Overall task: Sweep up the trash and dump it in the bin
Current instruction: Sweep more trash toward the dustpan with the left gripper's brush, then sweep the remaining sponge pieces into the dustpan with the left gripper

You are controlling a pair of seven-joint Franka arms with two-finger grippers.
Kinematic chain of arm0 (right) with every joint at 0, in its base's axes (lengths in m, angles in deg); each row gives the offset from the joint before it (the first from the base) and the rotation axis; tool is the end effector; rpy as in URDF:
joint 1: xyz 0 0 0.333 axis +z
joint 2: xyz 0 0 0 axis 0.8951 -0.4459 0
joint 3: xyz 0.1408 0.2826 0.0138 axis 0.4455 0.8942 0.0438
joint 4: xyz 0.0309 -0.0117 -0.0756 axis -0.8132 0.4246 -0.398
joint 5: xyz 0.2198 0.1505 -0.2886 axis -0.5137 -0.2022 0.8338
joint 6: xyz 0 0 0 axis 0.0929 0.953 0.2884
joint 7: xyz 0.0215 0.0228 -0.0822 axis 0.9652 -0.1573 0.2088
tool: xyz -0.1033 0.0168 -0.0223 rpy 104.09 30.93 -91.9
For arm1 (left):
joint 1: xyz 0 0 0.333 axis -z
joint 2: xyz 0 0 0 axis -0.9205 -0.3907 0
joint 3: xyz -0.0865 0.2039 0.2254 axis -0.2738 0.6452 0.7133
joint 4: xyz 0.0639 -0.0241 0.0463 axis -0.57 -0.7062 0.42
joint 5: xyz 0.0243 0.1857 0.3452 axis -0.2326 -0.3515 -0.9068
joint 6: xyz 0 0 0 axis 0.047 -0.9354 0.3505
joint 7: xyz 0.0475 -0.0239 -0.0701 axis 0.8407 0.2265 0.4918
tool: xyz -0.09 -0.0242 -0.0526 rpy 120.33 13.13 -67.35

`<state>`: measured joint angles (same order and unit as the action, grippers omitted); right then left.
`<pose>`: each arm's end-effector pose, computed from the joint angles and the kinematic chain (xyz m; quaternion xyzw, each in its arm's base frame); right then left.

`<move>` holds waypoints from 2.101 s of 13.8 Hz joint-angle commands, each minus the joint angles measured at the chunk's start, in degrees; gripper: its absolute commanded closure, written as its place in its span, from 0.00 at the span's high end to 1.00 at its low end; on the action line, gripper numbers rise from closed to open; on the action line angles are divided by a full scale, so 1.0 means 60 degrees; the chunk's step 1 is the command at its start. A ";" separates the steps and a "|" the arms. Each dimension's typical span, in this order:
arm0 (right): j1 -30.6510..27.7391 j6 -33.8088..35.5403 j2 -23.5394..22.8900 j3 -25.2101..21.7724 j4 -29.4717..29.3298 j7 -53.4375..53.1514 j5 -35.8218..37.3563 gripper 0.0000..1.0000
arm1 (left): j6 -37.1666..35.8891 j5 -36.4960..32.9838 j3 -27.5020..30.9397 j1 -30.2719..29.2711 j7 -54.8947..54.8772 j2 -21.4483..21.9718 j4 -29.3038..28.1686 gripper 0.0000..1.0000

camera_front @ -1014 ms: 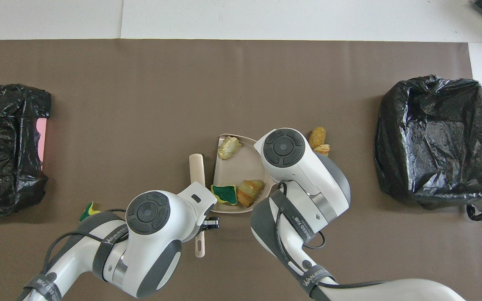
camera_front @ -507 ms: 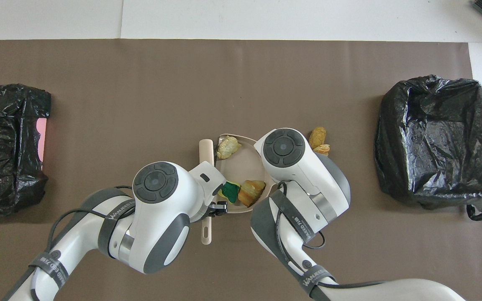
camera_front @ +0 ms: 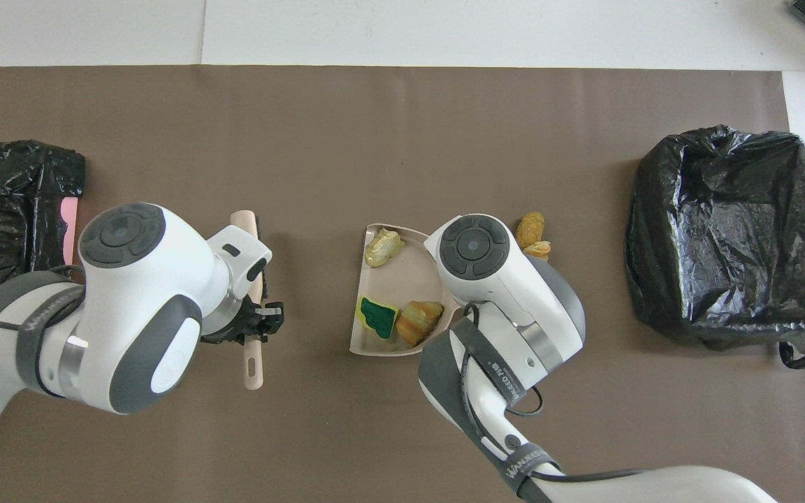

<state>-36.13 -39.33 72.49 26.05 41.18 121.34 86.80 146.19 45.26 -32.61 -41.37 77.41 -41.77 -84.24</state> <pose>0.5169 0.2847 0.3469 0.7592 0.6396 -0.1100 0.0497 0.4652 -0.1930 0.4233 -0.9879 -0.0611 0.1426 0.0018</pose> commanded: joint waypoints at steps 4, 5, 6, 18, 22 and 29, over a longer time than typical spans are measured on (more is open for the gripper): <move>-0.0083 0.0100 -0.0035 0.0055 -0.0018 0.0128 0.0243 0.00 | -0.2068 -0.1614 -0.0100 -0.1048 0.0395 0.1475 -0.1007 0.00; -0.0083 0.0114 -0.0020 0.0055 -0.0018 0.0128 0.0243 0.00 | -0.2317 -0.1862 -0.0100 -0.1122 0.0410 0.1768 -0.1344 0.00; -0.0083 0.0099 -0.0035 0.0055 -0.0018 0.0128 0.0243 0.00 | -0.2421 -0.2140 -0.0100 -0.1210 0.0541 0.2047 -0.1709 0.00; -0.0083 0.0128 -0.0020 0.0055 -0.0003 0.0128 0.0243 0.00 | -0.0754 -0.2524 -0.0115 -0.2382 0.0674 0.3925 -0.5081 0.00; -0.0083 0.0129 -0.0035 0.0055 -0.0018 0.0128 0.0243 0.00 | 0.0665 -0.2363 -0.0144 -0.2208 0.0922 0.3281 -0.4951 0.00; -0.0083 0.0143 -0.0035 0.0055 -0.0018 0.0128 0.0243 0.00 | 0.2981 -0.0008 -0.0173 -0.1066 0.1171 0.1173 -0.3621 0.00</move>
<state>-36.13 -39.33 72.49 26.05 41.18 121.34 86.80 161.33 42.12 -33.92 -50.48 82.79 -29.44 -110.49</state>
